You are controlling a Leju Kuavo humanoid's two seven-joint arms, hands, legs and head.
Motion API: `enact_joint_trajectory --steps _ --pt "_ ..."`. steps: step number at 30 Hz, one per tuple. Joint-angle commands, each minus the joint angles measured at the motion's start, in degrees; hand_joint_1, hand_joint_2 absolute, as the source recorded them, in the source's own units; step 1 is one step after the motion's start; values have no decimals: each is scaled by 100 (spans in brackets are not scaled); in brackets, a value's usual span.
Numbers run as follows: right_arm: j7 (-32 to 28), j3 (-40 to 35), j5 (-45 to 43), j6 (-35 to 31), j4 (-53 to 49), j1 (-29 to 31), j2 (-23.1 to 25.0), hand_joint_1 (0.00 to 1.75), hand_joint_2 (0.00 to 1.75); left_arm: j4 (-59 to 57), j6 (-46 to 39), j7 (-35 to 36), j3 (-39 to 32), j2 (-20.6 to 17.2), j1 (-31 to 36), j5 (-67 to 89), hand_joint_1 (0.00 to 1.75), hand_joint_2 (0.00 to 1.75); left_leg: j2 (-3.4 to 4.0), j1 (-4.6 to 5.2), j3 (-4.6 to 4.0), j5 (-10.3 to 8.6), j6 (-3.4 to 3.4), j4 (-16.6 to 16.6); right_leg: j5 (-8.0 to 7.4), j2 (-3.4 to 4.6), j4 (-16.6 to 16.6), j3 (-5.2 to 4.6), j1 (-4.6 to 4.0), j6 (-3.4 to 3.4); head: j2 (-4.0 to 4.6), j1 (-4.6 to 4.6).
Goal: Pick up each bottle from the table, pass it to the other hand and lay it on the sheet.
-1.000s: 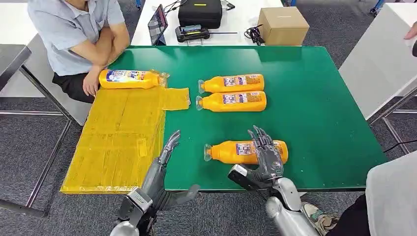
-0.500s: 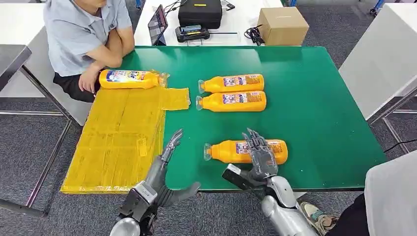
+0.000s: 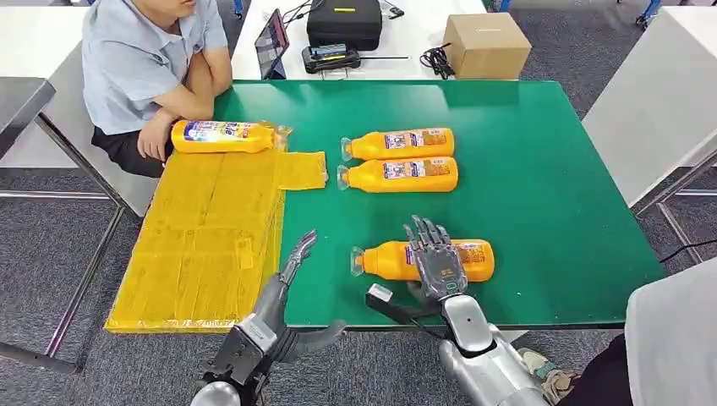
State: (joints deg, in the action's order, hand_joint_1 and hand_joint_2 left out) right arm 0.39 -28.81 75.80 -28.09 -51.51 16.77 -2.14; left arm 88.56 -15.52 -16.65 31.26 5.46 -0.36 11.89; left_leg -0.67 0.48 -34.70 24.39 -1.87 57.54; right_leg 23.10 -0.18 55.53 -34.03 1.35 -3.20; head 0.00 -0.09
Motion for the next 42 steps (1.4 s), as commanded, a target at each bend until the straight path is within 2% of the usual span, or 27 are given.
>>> enact_joint_trajectory --steps 1,15,20,25,33,42 --pt "32 -294 17 75 -100 58 -127 0 175 -89 23 27 -159 23 -1 -11 0 175 10 -7 19 12 11 1 8 6 -3 18 -8 14 0 0" --pt "182 -505 280 223 -633 -205 -189 0 175 4 213 81 -228 29 -160 -167 0 175 7 -6 9 9 9 1 6 4 -2 10 -7 11 0 0" --pt "595 -413 465 407 -961 -454 -278 0 175 137 170 84 -319 18 -329 -149 0 175 5 -7 13 10 10 0 8 2 -2 13 -8 12 0 0" --pt "814 -233 610 541 -1094 -655 -370 0 175 194 94 109 -332 -4 -424 -140 0 175 0 -4 8 8 8 -1 7 -2 -3 10 -5 10 0 0" --pt "1220 301 966 349 -1331 -1151 -498 0 175 294 -64 189 -329 -61 -558 -96 0 175 -7 -8 14 10 10 -1 10 -11 -5 18 -9 13 0 0" --pt "1329 893 1179 226 -1536 -1530 -599 0 175 349 -186 257 -275 -105 -621 -42 0 175 -6 -8 21 14 11 -2 13 -9 -7 26 -9 16 0 0"
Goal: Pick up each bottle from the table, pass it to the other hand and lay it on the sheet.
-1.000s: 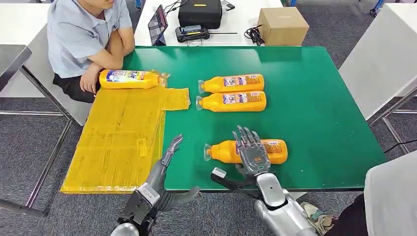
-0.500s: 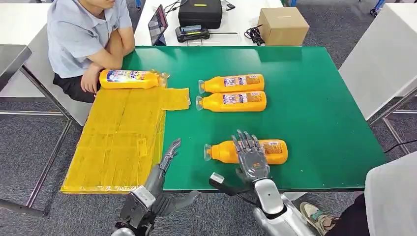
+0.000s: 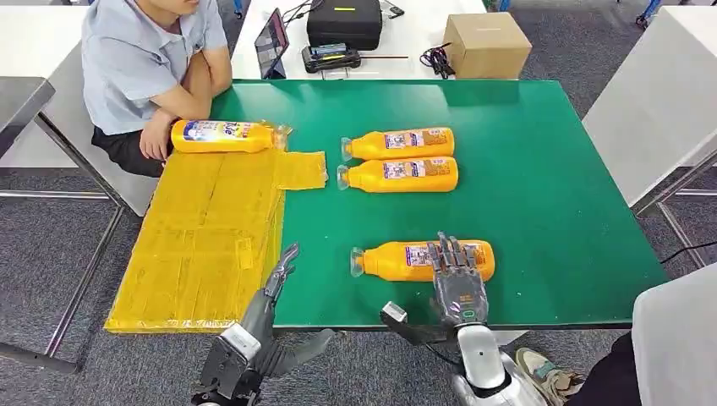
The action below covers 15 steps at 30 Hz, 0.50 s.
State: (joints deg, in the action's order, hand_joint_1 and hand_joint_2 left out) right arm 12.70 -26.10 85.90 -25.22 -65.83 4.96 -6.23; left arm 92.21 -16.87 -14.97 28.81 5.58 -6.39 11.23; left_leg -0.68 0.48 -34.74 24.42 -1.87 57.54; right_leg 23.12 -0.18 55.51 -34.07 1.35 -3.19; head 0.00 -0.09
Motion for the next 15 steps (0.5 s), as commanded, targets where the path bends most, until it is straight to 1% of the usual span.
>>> enact_joint_trajectory --steps 1,6,8,11,13,15 --pt "83 689 155 -108 -78 -364 -213 0 175 -23 -46 99 -10 -128 -15 30 0 175 -5 -11 25 12 13 1 12 -10 -4 31 -12 18 0 0" --pt "-7 851 167 -324 47 -330 -224 0 175 -60 -54 102 34 -149 -3 42 0 175 -3 -3 12 4 6 -2 4 -5 -5 15 -4 9 0 0" --pt "-187 939 62 -587 167 -251 -173 0 175 -110 -39 98 61 -160 27 34 0 175 1 -5 18 6 9 -2 5 -2 -5 21 -6 11 0 0" --pt "-662 1063 -301 -959 539 -4 29 0 175 -270 -17 53 98 -137 135 20 0 175 3 -6 21 6 10 -3 4 -1 -7 23 -8 13 0 0" --pt "-669 1056 -303 -940 591 37 70 0 175 -299 -17 52 100 -126 154 20 0 175 18 -10 30 10 14 -4 4 13 -8 29 -11 18 0 -2" --pt "-669 1056 -303 -940 591 37 70 0 175 -299 -17 52 100 -126 154 20 0 175 9 -5 16 4 8 -5 1 5 -6 16 -6 11 0 -2"
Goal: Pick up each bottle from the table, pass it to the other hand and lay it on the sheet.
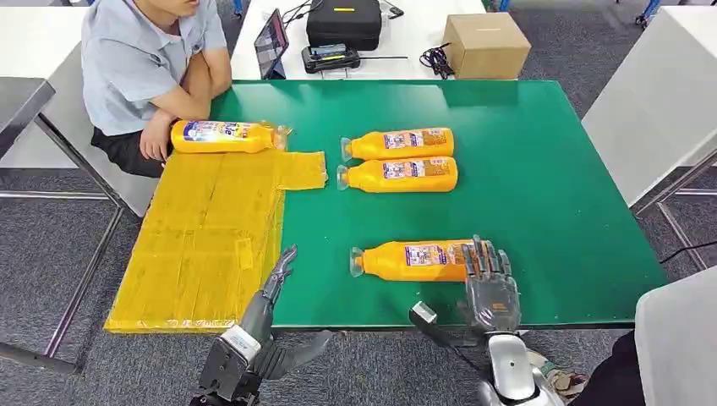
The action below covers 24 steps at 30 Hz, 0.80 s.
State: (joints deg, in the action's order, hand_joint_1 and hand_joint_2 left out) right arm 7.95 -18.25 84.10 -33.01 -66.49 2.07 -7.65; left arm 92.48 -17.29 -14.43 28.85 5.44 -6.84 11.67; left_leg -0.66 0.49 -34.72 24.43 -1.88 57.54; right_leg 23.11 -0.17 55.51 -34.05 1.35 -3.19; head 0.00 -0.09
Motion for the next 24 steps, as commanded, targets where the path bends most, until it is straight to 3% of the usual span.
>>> enact_joint_trajectory --steps 1,9,24 --pt "-195 271 -124 -162 656 327 212 0 175 -325 25 -3 95 -113 198 -24 0 175 6 -4 15 3 8 -6 1 3 -6 13 -5 10 0 0" --pt "-629 115 -323 -308 1396 861 471 0 175 -533 44 -64 95 -52 380 -14 0 175 21 -12 25 8 13 -3 0 16 -8 23 -13 16 0 0" --pt "-689 -20 -515 -149 1950 1209 575 0 175 -650 109 -88 30 2 466 -40 0 175 10 -7 19 4 10 -4 1 6 -7 19 -8 12 0 0"
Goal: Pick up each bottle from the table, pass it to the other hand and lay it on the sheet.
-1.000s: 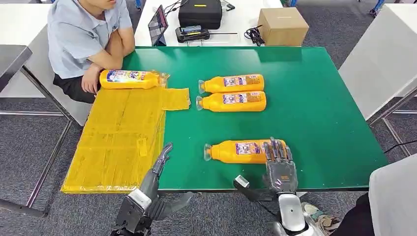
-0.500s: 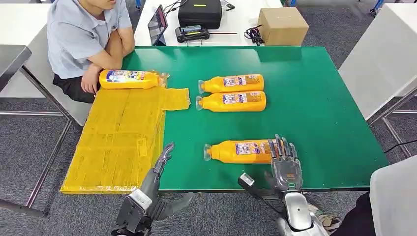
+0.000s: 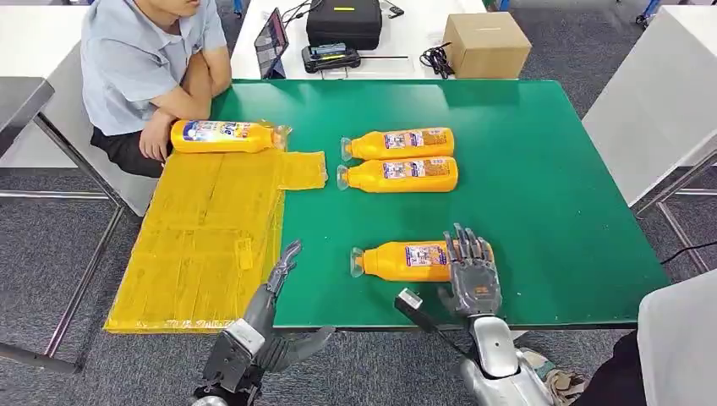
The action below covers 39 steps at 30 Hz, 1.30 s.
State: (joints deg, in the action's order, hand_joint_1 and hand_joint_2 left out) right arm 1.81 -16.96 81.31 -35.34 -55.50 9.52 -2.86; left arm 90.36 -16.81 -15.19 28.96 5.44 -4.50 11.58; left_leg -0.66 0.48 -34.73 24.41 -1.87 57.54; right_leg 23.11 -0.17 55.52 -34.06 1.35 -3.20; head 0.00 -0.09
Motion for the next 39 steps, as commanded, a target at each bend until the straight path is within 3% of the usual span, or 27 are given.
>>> enact_joint_trajectory --steps 1,6,12,26,27,28,29,30,39 --pt "-80 -169 -293 107 981 559 100 0 175 -499 84 -13 3 22 270 -50 0 175 8 -5 16 3 8 -3 0 5 -6 16 -6 10 0 0" --pt "102 -231 -167 210 1231 740 106 0 175 -537 124 -18 -10 56 284 -80 0 175 5 -2 10 -1 5 -4 -2 3 -5 9 -3 7 0 0" --pt "856 -289 267 759 773 655 37 0 175 -325 143 135 2 31 117 16 0 175 10 -5 23 4 8 -2 1 4 -5 20 -6 9 0 0" --pt "404 -179 -271 1031 1340 889 76 0 175 -464 238 142 15 57 243 33 0 175 9 -12 38 6 15 -3 2 1 -10 39 -13 17 0 0" --pt "404 -179 -271 1031 1340 889 76 30 175 -464 238 142 15 57 243 33 0 175 9 -9 37 4 13 -3 1 1 -9 35 -11 15 0 0" --pt "404 -174 -272 1035 1344 892 59 134 175 -464 238 142 15 57 243 33 0 175 7 -8 35 3 11 -3 1 -2 -8 33 -9 14 0 0" --pt "346 -162 -372 1167 1405 921 67 143 175 -462 243 144 15 59 239 34 0 175 9 -6 33 1 8 -3 0 -1 -6 29 -7 9 0 -2" --pt "328 -168 -415 1245 1429 932 60 175 175 -461 244 144 12 64 238 34 0 175 9 -10 42 5 12 -2 2 -2 -8 38 -12 14 0 0" --pt "11 -243 -779 1383 1367 847 -18 175 175 -505 315 156 40 76 270 47 0 175 1 -13 51 3 13 -4 3 -5 -12 50 -14 16 0 0"
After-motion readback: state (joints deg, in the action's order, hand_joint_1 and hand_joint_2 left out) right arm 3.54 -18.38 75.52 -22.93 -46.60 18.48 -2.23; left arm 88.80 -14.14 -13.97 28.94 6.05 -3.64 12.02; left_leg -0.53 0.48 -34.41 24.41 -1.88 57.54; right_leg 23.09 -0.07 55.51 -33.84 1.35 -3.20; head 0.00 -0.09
